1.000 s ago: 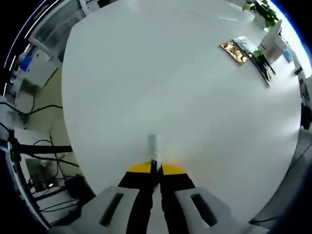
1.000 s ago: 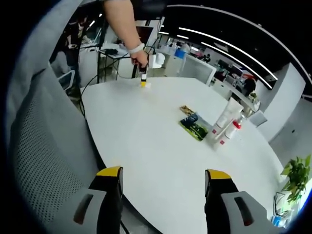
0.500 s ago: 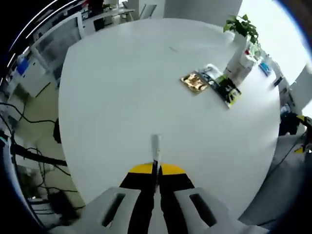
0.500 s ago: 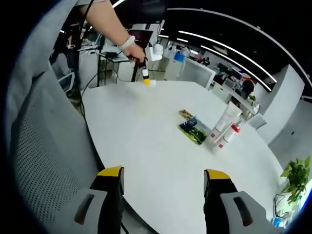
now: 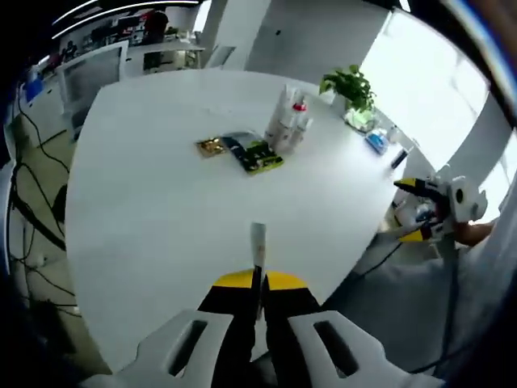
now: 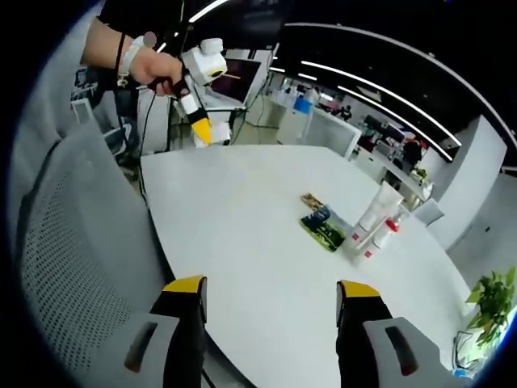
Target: Arrange the skincare products in the storage area until every visible bottle or jar stands upright without overlapping.
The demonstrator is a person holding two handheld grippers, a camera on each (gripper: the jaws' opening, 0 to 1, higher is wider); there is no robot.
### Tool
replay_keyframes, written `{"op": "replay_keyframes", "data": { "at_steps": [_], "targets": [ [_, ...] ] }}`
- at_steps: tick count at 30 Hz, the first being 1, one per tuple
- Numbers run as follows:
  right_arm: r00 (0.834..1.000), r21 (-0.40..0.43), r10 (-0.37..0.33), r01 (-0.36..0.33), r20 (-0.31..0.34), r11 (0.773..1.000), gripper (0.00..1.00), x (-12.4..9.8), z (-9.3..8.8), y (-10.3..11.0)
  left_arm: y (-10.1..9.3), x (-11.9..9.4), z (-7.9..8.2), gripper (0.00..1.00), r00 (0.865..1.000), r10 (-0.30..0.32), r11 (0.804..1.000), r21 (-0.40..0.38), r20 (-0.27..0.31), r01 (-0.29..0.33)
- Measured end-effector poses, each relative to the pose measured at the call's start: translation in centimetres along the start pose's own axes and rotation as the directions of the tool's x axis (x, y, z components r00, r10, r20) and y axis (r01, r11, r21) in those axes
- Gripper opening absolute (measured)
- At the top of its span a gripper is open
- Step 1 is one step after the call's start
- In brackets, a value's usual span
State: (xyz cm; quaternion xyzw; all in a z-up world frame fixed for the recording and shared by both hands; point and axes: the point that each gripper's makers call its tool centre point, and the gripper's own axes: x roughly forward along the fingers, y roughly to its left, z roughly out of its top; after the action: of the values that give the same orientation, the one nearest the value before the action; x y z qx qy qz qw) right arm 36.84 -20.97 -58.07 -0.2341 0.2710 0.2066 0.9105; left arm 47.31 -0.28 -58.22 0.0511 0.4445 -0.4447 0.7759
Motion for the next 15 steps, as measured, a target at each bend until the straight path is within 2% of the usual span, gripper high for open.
{"op": "replay_keyframes", "data": {
  "at_steps": [3,6,9,12,15],
  "targets": [
    [1.0,0.004,-0.01,0.01,0.003,1.0,0.62,-0.1,0.0,-0.2,-1.8,-0.4,-0.2,0.0,0.999,0.006,1.0,-0.006,0.045,-0.006],
    [1.0,0.004,-0.014,0.014,0.01,1.0,0.62,-0.2,0.2,-0.3,-3.2,-0.1,-0.2,0.0,0.991,0.014,0.999,-0.036,0.132,-0.01],
    [1.0,-0.005,0.0,0.001,0.014,1.0,0.61,-0.2,0.2,0.1,-3.5,0.3,-1.4,0.0,0.989,0.05,0.997,-0.061,0.138,-0.042],
    [1.0,-0.017,0.01,-0.01,0.017,1.0,0.61,-0.2,0.2,0.4,-4.3,0.0,-1.4,0.0,0.978,0.067,0.995,-0.089,0.196,-0.05],
    [1.0,-0.02,0.015,-0.015,0.014,1.0,0.6,-0.2,0.2,0.5,-5.0,-0.2,-1.5,0.0,0.97,0.082,0.995,-0.079,0.227,-0.065]
  ]
}}
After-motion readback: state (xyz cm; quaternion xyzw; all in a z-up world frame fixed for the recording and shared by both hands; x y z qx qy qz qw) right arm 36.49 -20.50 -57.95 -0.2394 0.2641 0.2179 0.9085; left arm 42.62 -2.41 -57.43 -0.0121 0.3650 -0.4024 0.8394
